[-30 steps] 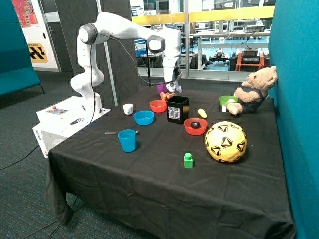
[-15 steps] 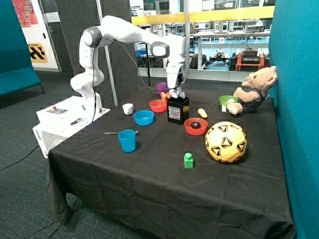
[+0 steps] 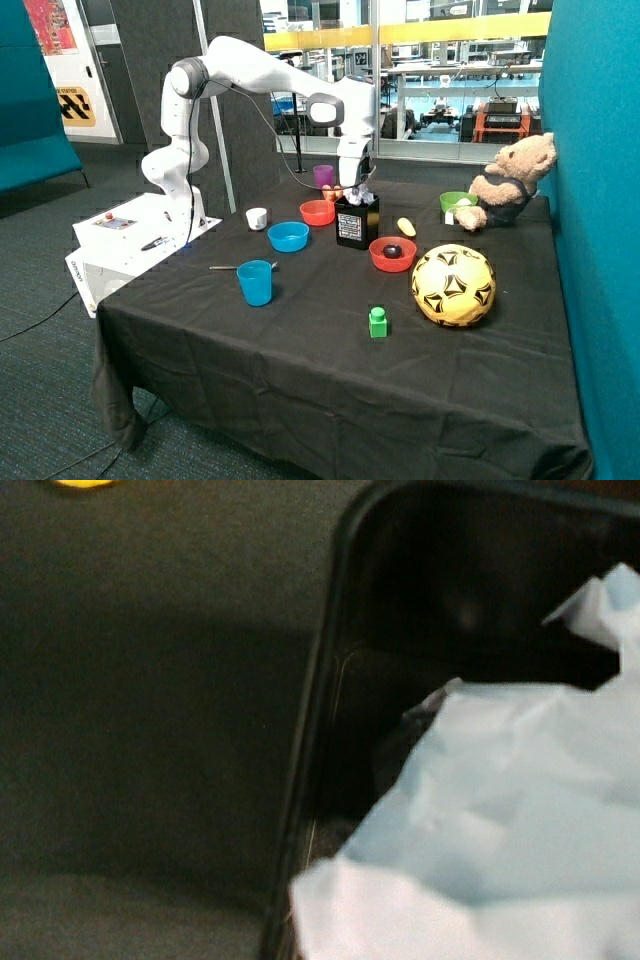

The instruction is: Throw away the rubbish paper

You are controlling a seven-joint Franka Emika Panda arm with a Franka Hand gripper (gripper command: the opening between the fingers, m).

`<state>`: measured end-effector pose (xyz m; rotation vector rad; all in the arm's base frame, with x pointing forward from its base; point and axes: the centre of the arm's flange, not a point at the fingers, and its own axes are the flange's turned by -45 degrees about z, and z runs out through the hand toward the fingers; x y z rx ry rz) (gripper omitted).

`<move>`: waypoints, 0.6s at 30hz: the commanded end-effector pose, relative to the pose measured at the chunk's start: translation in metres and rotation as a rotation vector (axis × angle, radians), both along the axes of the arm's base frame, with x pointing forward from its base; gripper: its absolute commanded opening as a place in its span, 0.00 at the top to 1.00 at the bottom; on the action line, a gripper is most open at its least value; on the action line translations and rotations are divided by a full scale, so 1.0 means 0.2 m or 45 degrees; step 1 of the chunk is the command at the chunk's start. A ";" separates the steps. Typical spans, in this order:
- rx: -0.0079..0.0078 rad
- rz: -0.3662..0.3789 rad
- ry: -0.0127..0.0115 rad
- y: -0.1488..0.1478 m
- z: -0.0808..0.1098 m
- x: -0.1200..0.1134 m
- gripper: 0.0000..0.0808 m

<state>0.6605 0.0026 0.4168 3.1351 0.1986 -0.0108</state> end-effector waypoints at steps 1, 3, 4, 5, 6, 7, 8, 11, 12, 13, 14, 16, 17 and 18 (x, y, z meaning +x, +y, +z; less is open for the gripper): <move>0.0008 0.002 -0.0088 -0.02 -0.01 0.00 0.36; 0.0008 0.004 -0.0088 -0.02 -0.01 -0.01 0.33; 0.0008 0.006 -0.0088 -0.02 -0.01 -0.01 0.30; 0.0008 0.009 -0.0088 -0.02 -0.01 -0.01 0.27; 0.0008 0.010 -0.0088 -0.02 -0.01 -0.01 0.24; 0.0008 0.001 -0.0088 -0.02 -0.01 -0.01 0.21; 0.0008 0.013 -0.0088 -0.02 -0.01 -0.02 0.20; 0.0008 0.007 -0.0088 -0.03 -0.02 -0.03 0.13; 0.0008 0.012 -0.0088 -0.03 -0.02 -0.03 0.12; 0.0008 0.014 -0.0088 -0.03 -0.02 -0.04 0.11; 0.0009 0.021 -0.0088 -0.03 -0.02 -0.04 0.10; 0.0008 0.014 -0.0088 -0.03 -0.02 -0.05 0.08; 0.0009 0.021 -0.0088 -0.03 -0.03 -0.05 0.06; 0.0008 0.014 -0.0088 -0.03 -0.03 -0.06 0.05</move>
